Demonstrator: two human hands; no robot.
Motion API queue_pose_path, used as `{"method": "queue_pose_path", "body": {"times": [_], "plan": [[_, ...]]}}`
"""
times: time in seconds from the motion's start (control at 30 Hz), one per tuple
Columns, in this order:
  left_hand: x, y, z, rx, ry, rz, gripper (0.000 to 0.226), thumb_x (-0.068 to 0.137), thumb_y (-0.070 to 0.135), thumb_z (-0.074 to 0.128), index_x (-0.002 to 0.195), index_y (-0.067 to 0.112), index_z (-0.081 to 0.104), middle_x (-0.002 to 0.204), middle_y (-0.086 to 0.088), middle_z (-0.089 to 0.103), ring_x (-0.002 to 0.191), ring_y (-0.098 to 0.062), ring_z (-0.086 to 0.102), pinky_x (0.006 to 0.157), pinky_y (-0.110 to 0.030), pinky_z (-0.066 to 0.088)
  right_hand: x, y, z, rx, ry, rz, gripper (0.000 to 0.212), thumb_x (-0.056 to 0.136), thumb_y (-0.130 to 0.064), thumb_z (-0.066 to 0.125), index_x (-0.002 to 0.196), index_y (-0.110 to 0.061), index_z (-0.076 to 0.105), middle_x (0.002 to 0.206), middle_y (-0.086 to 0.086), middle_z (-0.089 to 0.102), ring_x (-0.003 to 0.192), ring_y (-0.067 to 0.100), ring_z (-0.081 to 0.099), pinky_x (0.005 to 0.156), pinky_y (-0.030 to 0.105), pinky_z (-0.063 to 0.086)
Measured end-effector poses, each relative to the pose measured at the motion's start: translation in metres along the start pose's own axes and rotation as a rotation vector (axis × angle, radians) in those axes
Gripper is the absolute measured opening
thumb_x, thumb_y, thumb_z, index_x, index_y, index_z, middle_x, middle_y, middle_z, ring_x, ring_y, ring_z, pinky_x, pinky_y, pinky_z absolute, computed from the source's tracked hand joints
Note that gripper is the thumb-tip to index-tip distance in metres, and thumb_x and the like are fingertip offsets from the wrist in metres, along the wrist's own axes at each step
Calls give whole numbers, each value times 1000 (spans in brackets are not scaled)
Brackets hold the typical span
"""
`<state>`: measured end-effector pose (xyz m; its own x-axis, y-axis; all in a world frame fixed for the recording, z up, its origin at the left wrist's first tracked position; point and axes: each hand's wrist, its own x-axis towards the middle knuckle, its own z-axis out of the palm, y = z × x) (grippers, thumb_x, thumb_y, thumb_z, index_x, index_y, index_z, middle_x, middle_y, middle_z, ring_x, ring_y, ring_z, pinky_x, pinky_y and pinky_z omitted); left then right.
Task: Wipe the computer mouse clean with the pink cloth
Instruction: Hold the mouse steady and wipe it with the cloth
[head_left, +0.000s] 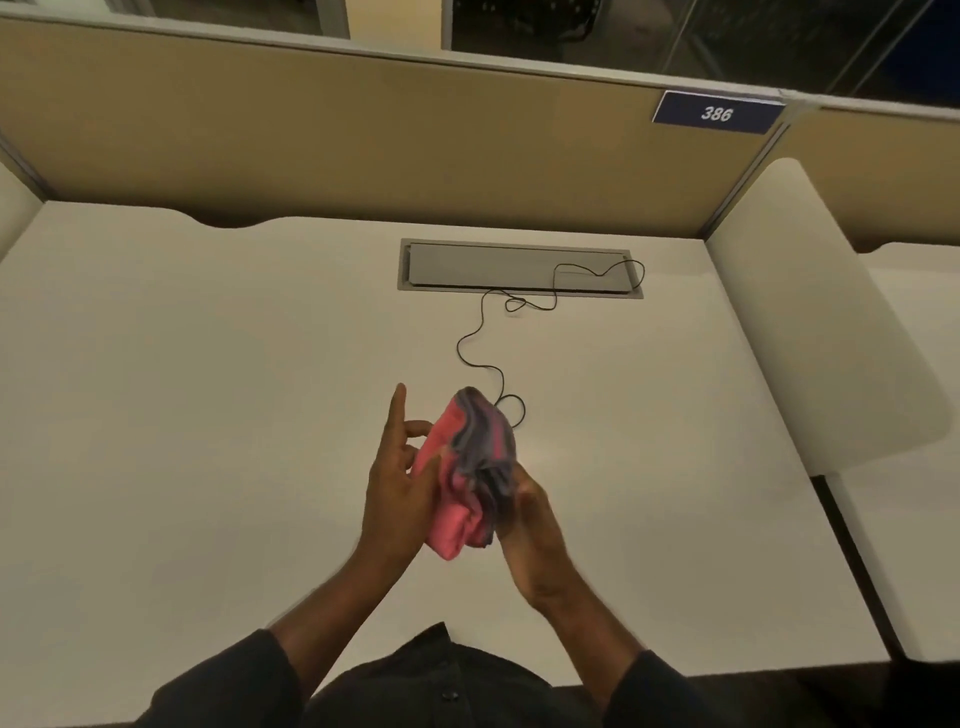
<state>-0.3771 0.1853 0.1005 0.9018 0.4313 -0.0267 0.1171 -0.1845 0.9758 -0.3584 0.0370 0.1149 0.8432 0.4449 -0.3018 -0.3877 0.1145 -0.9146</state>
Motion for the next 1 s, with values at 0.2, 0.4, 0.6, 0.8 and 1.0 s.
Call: {"method": "queue_pose_path", "body": {"times": [0.2, 0.4, 0.6, 0.8, 1.0], "plan": [[0, 4, 12, 23, -7, 123, 81, 88, 40, 66, 154, 36, 20, 115, 11, 54, 87, -9, 65, 64, -18, 57, -4, 14, 22, -224, 181, -268, 65, 77, -55, 76, 134, -38, 48, 125, -17, 64, 120, 9, 62, 92, 19, 52], [4, -3, 20, -39, -92, 77, 76, 86, 38, 67, 150, 42, 29, 109, 21, 56, 81, -12, 65, 62, -19, 54, 4, 12, 23, -166, 374, -246, 36, 86, -54, 67, 121, -50, 58, 115, -19, 69, 108, 10, 67, 83, 21, 56], [15, -22, 12, -112, -167, 34, 60, 86, 52, 62, 142, 44, 43, 100, 16, 60, 65, -4, 56, 60, -17, 49, 23, 3, -17, 483, 349, 84, 37, 93, -39, 60, 121, -17, 68, 126, 19, 66, 116, 39, 61, 101, 60, 47], [25, -65, -4, 115, -118, 35, 48, 90, 49, 59, 135, 34, 52, 108, 12, 61, 89, -13, 62, 77, -26, 52, 34, 0, -52, 545, 309, 133, 36, 94, -43, 57, 115, -21, 74, 124, 11, 69, 111, 29, 68, 85, 47, 56], [21, -111, 3, 557, -341, 237, 87, 83, 66, 61, 152, 22, 32, 150, 0, 44, 139, -17, 39, 119, -41, 28, 49, -7, -83, -27, 436, 78, 13, 92, -32, 65, 100, -25, 73, 100, -4, 76, 97, 20, 70, 77, 36, 58]]}}
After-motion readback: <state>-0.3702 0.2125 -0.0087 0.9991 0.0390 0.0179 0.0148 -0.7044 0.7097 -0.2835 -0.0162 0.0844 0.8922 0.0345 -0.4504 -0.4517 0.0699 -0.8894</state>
